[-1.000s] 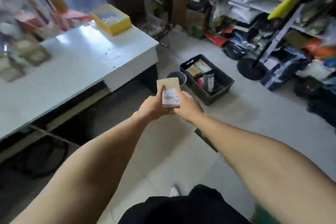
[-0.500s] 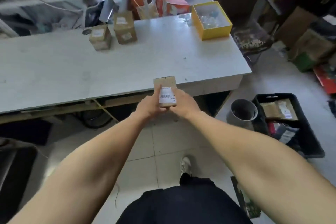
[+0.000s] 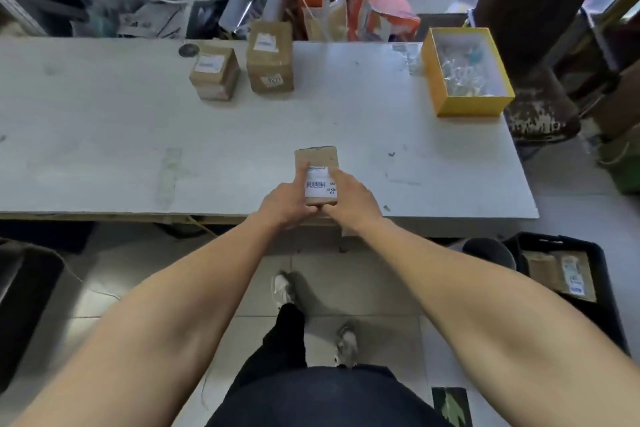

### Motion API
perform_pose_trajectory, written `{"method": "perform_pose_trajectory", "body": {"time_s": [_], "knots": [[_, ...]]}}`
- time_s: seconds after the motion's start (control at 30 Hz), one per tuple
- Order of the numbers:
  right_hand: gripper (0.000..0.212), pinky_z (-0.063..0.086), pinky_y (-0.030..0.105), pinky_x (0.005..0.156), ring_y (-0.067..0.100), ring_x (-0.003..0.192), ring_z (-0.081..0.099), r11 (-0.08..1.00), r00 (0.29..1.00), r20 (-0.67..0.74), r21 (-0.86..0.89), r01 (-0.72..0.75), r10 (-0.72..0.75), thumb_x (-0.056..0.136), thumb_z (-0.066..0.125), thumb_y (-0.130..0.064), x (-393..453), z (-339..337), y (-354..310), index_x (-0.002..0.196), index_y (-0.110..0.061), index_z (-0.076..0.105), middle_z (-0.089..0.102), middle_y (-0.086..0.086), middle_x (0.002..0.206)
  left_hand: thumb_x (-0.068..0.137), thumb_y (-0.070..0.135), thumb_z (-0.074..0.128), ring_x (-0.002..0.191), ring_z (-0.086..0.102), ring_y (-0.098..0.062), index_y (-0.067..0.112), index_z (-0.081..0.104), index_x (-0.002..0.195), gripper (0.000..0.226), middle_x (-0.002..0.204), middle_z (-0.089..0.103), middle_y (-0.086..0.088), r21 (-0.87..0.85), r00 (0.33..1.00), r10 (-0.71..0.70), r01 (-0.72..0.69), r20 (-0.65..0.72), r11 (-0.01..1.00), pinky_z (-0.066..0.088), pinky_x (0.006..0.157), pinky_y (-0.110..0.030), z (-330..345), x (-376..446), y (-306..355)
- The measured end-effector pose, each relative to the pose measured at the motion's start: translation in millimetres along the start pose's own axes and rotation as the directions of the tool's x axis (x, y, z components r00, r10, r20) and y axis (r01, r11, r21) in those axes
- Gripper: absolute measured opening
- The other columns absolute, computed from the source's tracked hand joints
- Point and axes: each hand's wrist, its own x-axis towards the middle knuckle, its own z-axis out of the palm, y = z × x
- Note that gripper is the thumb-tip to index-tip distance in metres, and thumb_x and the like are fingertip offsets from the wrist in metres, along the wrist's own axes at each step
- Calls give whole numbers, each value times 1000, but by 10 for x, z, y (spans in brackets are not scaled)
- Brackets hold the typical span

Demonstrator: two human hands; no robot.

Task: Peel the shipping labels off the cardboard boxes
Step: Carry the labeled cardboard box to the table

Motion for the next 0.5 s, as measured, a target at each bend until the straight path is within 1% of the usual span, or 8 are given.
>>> {"method": "perform_pose_trajectory", "body": {"time_s": [0.1,0.23,0.4,0.5], "knots": [[80,44,35,92,24,119,51,999,999,-30,9,-41,42,81,70,-33,333,-47,-79,147,-23,27,47,3,140,86,47,68,102,62,-31,30,-7,156,105,117,65,-12,-7,999,49,-49,-11,999,50,82,-38,-165,329,-78],[81,43,33,91,22,122,50,995,995,-28,32,-95,96,82,70,-36,648,-62,-223,148,-25,26,44,-1,144,84,49,68,100,62,-29,32,-7,155,105,117,65,-9,-39,998,69,-69,-2,997,53,82,-40,-334,647,-212],[83,42,33,99,20,129,45,985,987,6,57,-161,161,81,70,-36,950,-63,-270,150,-26,25,38,-4,150,84,46,68,99,62,-27,32,-6,156,104,113,65,-6,-94,998,59,-56,32,994,48,73,-35,-449,905,-279],[83,42,33,98,21,128,46,983,984,48,56,-177,174,80,70,-36,1084,-40,-260,150,-26,25,40,-3,149,84,45,68,96,62,-27,32,-5,155,103,110,65,-5,-74,999,30,-27,36,997,50,72,-37,-469,981,-331]]}}
